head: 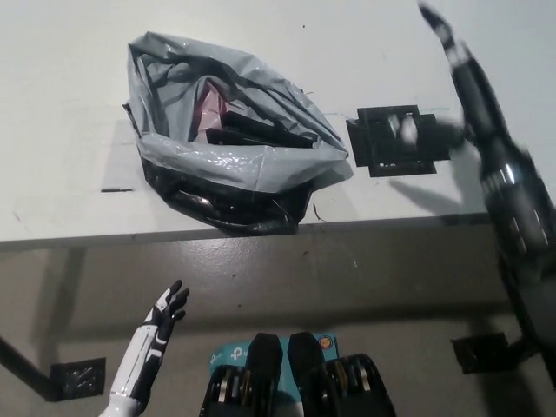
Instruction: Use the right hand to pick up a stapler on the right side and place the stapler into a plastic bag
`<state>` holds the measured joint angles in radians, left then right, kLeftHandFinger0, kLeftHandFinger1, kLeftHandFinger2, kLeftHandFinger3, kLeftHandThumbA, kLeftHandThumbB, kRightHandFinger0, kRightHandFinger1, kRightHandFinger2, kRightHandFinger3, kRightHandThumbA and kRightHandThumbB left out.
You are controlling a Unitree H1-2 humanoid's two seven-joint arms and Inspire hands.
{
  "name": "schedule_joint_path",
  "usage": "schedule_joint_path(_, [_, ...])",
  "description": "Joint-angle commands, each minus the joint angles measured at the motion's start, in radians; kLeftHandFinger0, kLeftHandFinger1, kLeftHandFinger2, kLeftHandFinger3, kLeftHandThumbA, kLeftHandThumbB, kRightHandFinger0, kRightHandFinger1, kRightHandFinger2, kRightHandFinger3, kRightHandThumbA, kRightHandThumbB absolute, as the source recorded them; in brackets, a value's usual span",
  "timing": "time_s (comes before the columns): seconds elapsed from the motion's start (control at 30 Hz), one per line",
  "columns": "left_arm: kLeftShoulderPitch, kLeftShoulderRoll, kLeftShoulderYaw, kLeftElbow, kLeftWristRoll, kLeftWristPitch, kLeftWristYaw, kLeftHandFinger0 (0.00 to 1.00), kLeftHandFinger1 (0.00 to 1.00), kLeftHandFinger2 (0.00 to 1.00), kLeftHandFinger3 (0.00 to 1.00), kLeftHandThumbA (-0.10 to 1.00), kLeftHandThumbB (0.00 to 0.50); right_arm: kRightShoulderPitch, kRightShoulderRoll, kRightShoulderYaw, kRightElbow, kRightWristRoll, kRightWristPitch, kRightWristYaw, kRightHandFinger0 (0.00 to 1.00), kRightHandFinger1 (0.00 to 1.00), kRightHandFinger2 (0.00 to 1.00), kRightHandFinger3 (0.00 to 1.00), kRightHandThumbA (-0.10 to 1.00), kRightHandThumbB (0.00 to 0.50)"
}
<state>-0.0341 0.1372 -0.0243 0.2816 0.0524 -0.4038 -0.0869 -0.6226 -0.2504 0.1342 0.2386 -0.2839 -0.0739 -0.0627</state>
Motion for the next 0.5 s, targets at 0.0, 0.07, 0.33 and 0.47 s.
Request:
schedule_joint_path(0.0, [-0.147,0.018,0.028,0.000,0.015,-0.015,0.034,1.00,1.00,1.00,1.00,1.00,0.482,0.507,-0.083,-0.053,-0.900,0.176,-0.160,0.028,1.00,1.00,1.00,1.00,1.00,0.333])
schedule_joint_path(0.07, [-0.153,0.019,0.029,0.002,0.016,-0.010,0.036,1.00,1.00,1.00,1.00,1.00,0.483,0.558,-0.060,-0.028,-0.840,0.138,-0.214,0.016,1.00,1.00,1.00,1.00,1.00,0.294])
schedule_joint_path(0.33, [-0.165,0.023,0.035,-0.015,0.006,0.009,0.028,1.00,1.00,1.00,1.00,1.00,0.472,0.627,0.070,0.019,-0.504,0.285,-0.284,0.037,1.00,1.00,1.00,1.00,1.00,0.275])
schedule_joint_path(0.47, [-0.151,0.017,0.041,-0.028,0.003,0.004,0.026,1.00,1.00,1.00,1.00,1.00,0.434,0.618,0.112,0.013,-0.386,0.295,-0.243,0.062,1.00,1.00,1.00,1.00,1.00,0.261])
